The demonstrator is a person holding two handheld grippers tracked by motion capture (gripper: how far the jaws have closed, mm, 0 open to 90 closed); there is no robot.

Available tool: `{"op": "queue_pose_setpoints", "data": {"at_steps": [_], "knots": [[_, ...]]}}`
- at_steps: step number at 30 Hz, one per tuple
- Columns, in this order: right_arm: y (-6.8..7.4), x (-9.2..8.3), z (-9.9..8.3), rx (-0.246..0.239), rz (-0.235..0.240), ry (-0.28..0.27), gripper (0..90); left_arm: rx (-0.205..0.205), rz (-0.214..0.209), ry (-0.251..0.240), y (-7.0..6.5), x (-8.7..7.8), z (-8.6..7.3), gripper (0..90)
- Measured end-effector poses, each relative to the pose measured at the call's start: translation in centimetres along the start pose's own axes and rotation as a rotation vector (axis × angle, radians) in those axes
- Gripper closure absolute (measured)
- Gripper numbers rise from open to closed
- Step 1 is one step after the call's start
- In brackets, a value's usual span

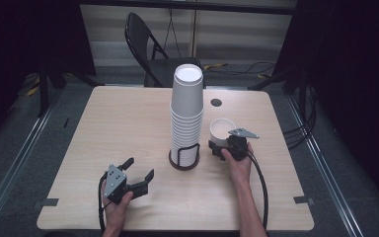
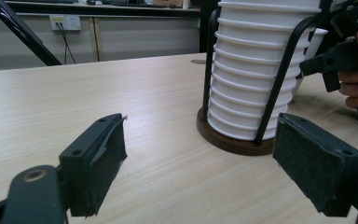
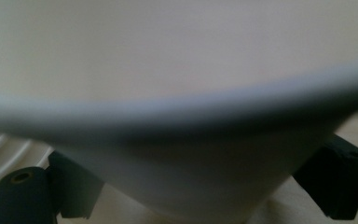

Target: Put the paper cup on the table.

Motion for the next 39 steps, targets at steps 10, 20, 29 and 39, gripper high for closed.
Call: {"op": "queue_pose_setpoints", "data": {"at_steps": [10,20,29,39], "knots": [[-0.3,-1.4,-0.8,0.004,-0.012,0.007,12.9,-0.003,0.001,0.000,0.0,0.0,0.0,17.0],[-0.2,-3.9,-0.6,0.028,0.004,-0.071,12.9,-0.019,0.003,-0.002,0.1,0.0,0.0,17.0],[0.2,-6.4,-1.1,0.046,0.017,-0.145,12.9,-0.017,0.008,-0.001,0.1,0.0,0.0,17.0],[2.0,-8.9,-2.1,0.049,0.055,-0.201,13.2,-0.010,0.018,0.011,0.0,0.2,-0.1,17.5]]}}
Point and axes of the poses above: each handheld gripper's, and its own axes: x roughly forward along the jaws, z roughly out of its top, y roughly to its left, the point moved 10 cm from there along x, roughly forward along the jaws, and after that the axes turned 12 degrees about -z, right-handed, at the moved point
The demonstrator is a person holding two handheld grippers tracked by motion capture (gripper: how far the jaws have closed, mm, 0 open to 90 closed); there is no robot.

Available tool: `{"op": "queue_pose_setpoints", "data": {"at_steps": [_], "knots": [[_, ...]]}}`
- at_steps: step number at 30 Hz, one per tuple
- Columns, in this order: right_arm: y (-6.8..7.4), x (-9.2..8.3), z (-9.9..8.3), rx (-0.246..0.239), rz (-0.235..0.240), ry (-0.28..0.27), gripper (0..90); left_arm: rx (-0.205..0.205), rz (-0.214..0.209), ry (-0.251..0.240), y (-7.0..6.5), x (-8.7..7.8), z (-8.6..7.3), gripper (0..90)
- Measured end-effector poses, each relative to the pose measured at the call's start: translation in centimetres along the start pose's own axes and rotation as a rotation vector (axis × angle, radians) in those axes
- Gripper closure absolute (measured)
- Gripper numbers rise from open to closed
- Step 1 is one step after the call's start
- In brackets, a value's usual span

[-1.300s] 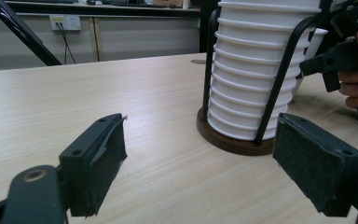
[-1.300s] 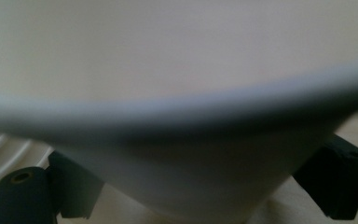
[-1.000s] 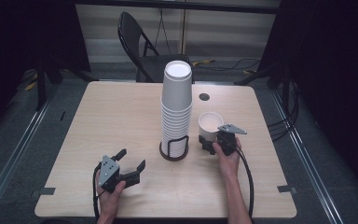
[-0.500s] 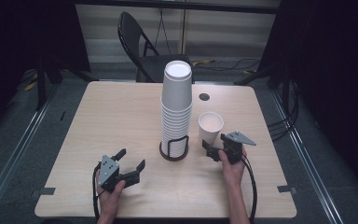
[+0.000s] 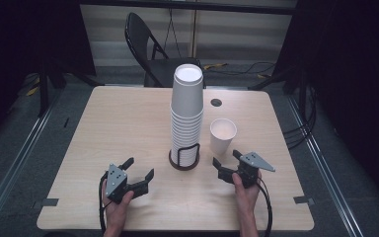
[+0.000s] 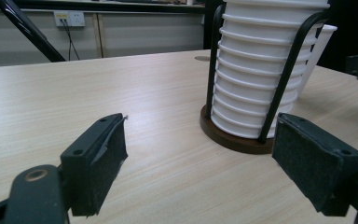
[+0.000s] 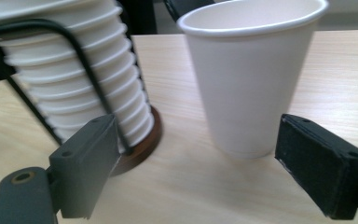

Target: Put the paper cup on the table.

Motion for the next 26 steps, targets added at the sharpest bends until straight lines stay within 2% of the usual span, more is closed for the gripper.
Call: {"op": "queue_pose_setpoints", "data": {"at_steps": [5,11,15,18,20,23,26], "knots": [[1.1,-1.1,-0.4,0.003,0.019,-0.014,13.2,-0.003,0.001,-0.002,0.0,0.0,0.0,17.4],[2.5,-2.6,-1.0,-0.020,0.041,-0.032,13.9,-0.019,0.062,-0.040,0.6,-0.4,0.2,15.4],[3.0,-2.9,-1.6,-0.035,0.038,-0.042,13.9,-0.011,0.056,-0.035,0.4,-0.4,0.2,15.9],[3.5,-3.1,-1.7,-0.020,0.047,-0.063,14.2,-0.003,0.060,-0.033,0.4,-0.4,0.2,15.9],[3.6,-3.1,-1.7,-0.038,0.046,-0.068,14.2,-0.007,0.057,-0.032,0.4,-0.4,0.2,16.0],[3.5,-3.1,-1.6,-0.027,0.042,-0.083,14.1,-0.009,0.059,-0.034,0.5,-0.4,0.2,16.0],[3.6,-3.3,-1.5,-0.048,0.022,-0.108,13.6,-0.017,0.056,-0.037,0.4,-0.4,0.2,16.1]]}}
Point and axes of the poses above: each handheld gripper's, and its own axes: x roughly forward along the jaws, z roughly out of its top, y roughly to its left, the point moved 10 cm from there along x, roughly forward along the jaws, and after that the axes turned 12 degrees about -z, right-handed, at the moved point
